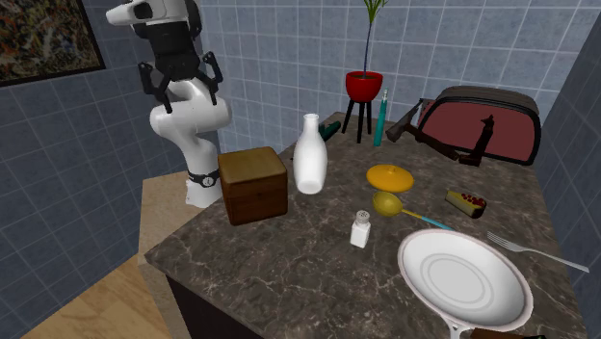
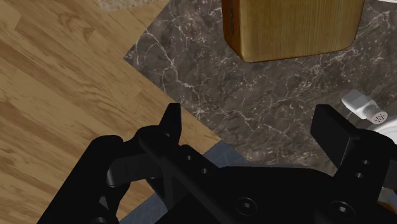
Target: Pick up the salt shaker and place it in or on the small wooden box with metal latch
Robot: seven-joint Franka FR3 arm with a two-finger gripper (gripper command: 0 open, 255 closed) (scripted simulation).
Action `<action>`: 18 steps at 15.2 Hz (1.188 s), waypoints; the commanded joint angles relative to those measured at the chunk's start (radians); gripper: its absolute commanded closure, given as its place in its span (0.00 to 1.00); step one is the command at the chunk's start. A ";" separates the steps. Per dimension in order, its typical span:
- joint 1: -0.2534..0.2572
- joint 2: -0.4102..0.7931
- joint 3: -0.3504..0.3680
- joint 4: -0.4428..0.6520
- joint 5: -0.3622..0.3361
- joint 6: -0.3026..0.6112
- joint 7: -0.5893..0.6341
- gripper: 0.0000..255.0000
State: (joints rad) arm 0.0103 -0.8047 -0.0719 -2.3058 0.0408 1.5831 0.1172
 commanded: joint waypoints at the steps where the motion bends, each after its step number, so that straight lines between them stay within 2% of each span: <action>1: 0.000 0.000 0.000 0.000 0.000 0.000 0.000 0.00; 9: 0.045 0.158 0.143 -0.020 0.065 0.168 0.141 0.00; 18: 0.079 0.416 0.293 0.055 0.081 0.339 0.304 0.00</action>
State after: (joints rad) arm 0.0863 -0.4264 0.2023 -2.2632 0.1229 1.8976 0.3991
